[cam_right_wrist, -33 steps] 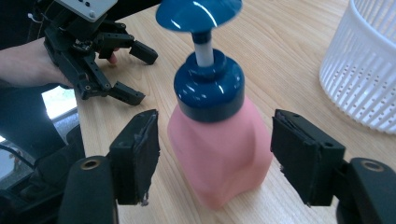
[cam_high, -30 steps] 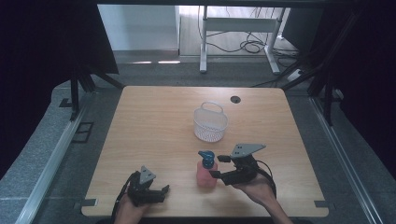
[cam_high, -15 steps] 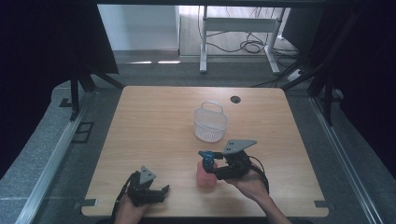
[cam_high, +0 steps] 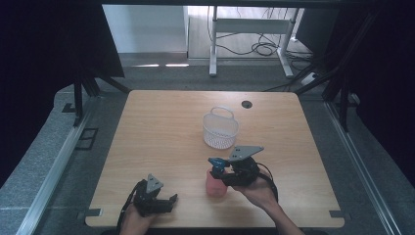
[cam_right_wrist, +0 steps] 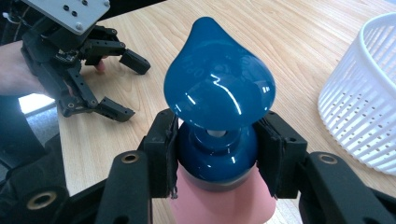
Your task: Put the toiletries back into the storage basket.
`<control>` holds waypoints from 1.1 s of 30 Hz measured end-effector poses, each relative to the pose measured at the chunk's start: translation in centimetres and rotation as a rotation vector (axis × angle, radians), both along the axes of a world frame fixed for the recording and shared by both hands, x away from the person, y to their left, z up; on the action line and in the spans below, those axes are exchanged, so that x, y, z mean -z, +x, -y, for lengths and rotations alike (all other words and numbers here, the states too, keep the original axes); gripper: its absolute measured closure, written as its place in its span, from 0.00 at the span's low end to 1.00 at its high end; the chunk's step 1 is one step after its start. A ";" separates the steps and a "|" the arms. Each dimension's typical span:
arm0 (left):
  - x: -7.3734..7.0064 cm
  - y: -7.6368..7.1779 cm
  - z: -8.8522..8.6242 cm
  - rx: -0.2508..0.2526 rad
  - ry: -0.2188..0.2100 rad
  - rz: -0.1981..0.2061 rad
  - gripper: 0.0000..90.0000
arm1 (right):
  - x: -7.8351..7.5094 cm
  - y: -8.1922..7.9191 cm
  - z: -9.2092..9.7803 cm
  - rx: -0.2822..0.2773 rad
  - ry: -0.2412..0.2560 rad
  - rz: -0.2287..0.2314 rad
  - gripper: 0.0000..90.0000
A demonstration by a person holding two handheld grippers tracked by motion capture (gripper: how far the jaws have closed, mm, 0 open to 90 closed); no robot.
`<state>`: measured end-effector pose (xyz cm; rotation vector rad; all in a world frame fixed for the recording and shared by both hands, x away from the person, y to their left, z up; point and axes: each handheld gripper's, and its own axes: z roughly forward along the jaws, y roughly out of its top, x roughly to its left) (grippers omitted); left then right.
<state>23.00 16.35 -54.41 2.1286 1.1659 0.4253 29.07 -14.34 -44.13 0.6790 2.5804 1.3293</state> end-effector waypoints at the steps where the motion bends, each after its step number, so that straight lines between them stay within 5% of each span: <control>1: 0.0 0.0 0.0 0.000 0.000 0.000 0.12 | -0.1 -0.1 -0.1 0.004 -0.007 0.004 0.58; 33: 0.0 0.0 0.0 0.000 0.002 0.000 0.12 | -3.7 3.0 0.4 0.013 0.015 -0.007 0.58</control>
